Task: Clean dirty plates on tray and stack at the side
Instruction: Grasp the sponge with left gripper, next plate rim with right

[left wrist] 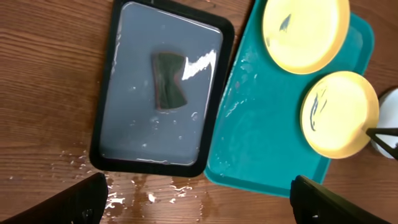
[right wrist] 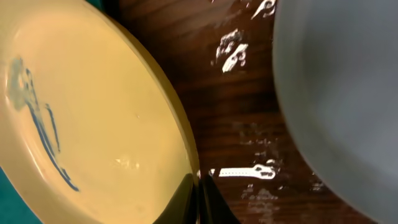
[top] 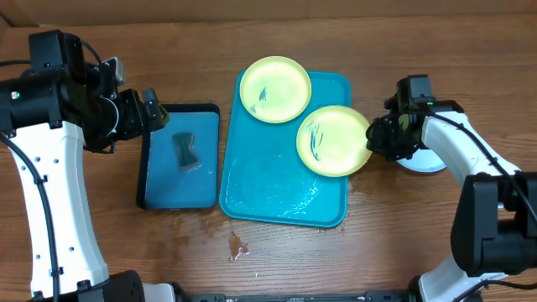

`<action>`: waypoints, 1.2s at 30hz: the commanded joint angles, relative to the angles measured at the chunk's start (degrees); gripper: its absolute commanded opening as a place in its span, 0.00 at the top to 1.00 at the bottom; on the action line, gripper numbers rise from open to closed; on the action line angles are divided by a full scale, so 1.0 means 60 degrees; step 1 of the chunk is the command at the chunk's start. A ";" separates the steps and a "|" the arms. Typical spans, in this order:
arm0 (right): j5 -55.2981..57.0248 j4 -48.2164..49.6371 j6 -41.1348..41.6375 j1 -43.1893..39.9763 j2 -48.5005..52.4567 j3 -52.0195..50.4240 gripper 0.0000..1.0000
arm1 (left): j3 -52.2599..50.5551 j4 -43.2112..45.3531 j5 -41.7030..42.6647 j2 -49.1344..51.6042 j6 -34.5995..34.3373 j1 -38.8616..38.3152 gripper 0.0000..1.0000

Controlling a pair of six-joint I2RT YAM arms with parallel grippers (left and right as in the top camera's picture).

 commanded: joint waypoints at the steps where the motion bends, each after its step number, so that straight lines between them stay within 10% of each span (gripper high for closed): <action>1: -0.0284 -0.0168 0.0004 0.0372 -0.0867 0.0408 0.96 | -0.0138 0.0029 -0.0401 -0.0084 0.0248 -0.0182 0.06; 16: 0.1231 -0.0270 0.2036 0.3643 -0.0601 0.0164 0.96 | -0.2313 0.1330 -0.0619 -0.0040 -0.0197 -0.0404 0.09; 19: 0.1311 -0.0237 0.2419 0.3748 -0.0280 0.0164 0.79 | -0.3399 0.2240 -0.0623 -0.0015 -0.0408 -0.0579 0.10; 25: 0.1293 -0.0142 0.2390 0.3617 -0.0667 0.0284 0.79 | -0.5268 0.4014 -0.1869 0.0616 -0.1555 -0.1282 0.16; 36: 0.1253 -0.0845 0.1818 0.3621 -0.1840 0.0342 0.78 | -0.5920 0.6728 -0.2295 0.3093 -0.2401 -0.1745 0.63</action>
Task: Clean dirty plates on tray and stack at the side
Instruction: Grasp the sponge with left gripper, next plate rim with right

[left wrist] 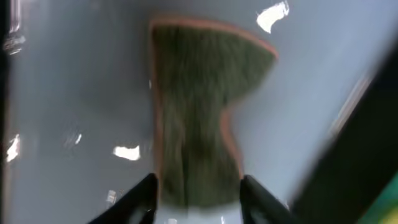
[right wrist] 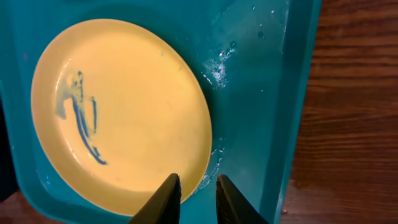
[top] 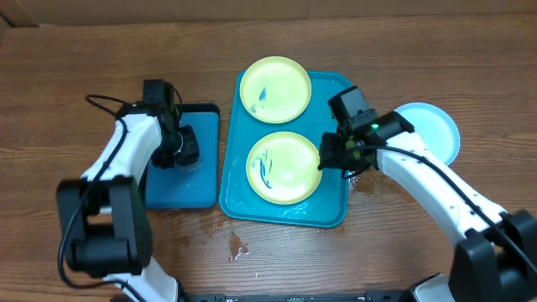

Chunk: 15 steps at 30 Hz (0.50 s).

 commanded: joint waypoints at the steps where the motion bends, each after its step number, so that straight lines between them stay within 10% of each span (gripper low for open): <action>1: -0.0004 -0.0186 -0.0135 -0.0036 -0.0182 0.0168 0.79 | -0.0069 0.0259 -0.0182 0.0601 -0.0262 -0.0117 0.71; 3: -0.0004 -0.0291 -0.0138 -0.0036 -0.0182 0.0168 0.79 | -0.0069 0.0280 -0.0186 0.0769 -0.0259 -0.0117 0.96; 15: 0.0000 -0.0393 -0.0135 -0.0036 -0.0182 0.0168 0.79 | 0.1967 -0.2335 -0.1249 0.0233 0.0324 0.0000 0.96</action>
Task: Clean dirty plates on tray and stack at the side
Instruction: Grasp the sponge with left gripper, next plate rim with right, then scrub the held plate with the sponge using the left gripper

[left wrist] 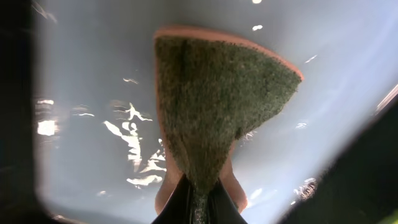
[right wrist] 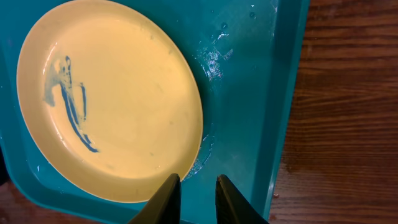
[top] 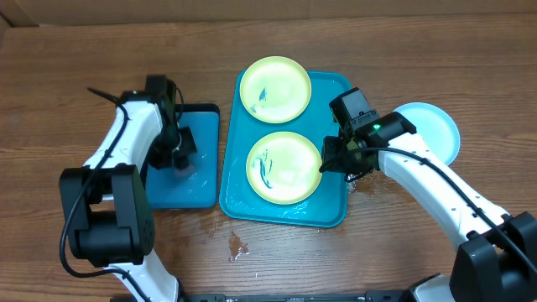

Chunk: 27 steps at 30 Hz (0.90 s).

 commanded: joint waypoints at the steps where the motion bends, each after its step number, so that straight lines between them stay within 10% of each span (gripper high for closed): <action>1: 0.0000 0.0047 -0.0066 -0.0033 -0.0117 0.0164 0.79 | 0.0608 -0.0062 -0.0831 -0.0328 0.0270 0.0033 0.96; 14: 0.0000 0.0426 0.0710 -0.0033 -0.0044 -0.0051 0.68 | -0.1974 0.2521 -0.0871 -0.0251 0.0412 -0.0277 0.96; 27: -0.0168 0.1461 0.0951 -0.0033 0.1399 -0.0157 0.67 | 0.3432 -0.1770 0.1337 -0.0255 0.1271 -0.0634 0.96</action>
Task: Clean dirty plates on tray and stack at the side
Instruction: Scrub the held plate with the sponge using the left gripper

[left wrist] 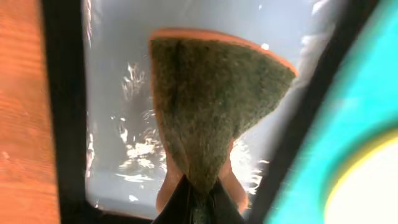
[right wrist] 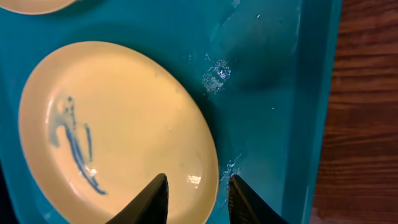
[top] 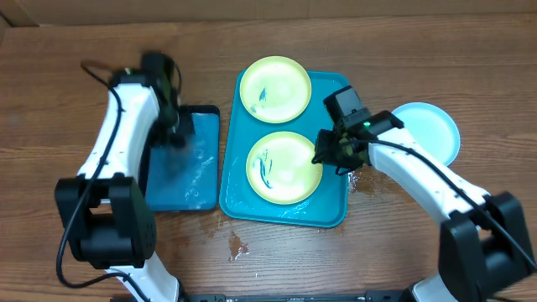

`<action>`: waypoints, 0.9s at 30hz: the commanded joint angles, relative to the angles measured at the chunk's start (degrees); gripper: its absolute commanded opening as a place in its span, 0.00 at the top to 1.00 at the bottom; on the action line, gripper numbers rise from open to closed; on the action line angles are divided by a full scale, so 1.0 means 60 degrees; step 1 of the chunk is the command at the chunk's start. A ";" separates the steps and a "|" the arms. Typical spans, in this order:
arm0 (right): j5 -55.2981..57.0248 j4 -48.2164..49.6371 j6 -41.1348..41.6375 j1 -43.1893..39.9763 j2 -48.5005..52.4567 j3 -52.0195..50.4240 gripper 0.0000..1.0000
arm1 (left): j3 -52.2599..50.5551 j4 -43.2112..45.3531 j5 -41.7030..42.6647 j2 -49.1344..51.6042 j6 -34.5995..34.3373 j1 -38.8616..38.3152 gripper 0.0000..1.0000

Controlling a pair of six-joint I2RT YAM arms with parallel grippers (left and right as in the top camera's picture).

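Two yellow plates with blue smears lie on the teal tray [top: 331, 214]: one far [top: 275, 89], one near [top: 284, 166]. The near plate [right wrist: 112, 137] fills the right wrist view. My right gripper [right wrist: 198, 199] is open, its fingers straddling that plate's right rim, also seen from above [top: 331, 155]. My left gripper [left wrist: 198, 202] is shut on the green sponge [left wrist: 211, 106], held over the black tray's [left wrist: 112, 124] far right part beside the teal tray. Overhead, that gripper [top: 172, 126] is blurred.
A pale blue plate [top: 432, 130] lies on the wood right of the teal tray. The black tray [top: 180, 180] holds water. Wet spots mark the table near the front [top: 239, 247]. Both arms reach in from the near side.
My left gripper, still shut on the sponge, has moved from the black tray's middle toward its far right edge. My right gripper's fingers stand wider apart over the near plate's rim.
First my right gripper was shut on the near plate's rim at the tray's right edge, and my left hung open high above the sponge. Then the plate lay inside the tray with the right gripper open, the left around the sponge. Then the left shut on it and now carries it.
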 commanded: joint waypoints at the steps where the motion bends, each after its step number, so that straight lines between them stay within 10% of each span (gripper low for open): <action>1: -0.0284 0.0131 0.0175 -0.0036 0.0590 -0.0076 0.67 | 0.1304 -0.0357 0.1239 -0.0095 0.0317 -0.0426 0.95; 7: -0.0321 0.0335 0.0178 -0.0036 0.1406 -0.0076 0.67 | 0.1235 -0.0138 0.2433 -0.0076 0.0259 -0.1424 0.96; 14: -0.0535 0.0459 0.0178 -0.0036 0.1840 -0.0076 0.96 | -0.0229 0.1067 0.2437 -0.0073 -0.0506 -0.2834 0.96; 27: -0.0641 0.0131 0.0135 0.0000 0.1920 -0.0076 0.96 | -0.3330 0.5100 0.0943 0.0018 -0.1297 -0.4714 0.96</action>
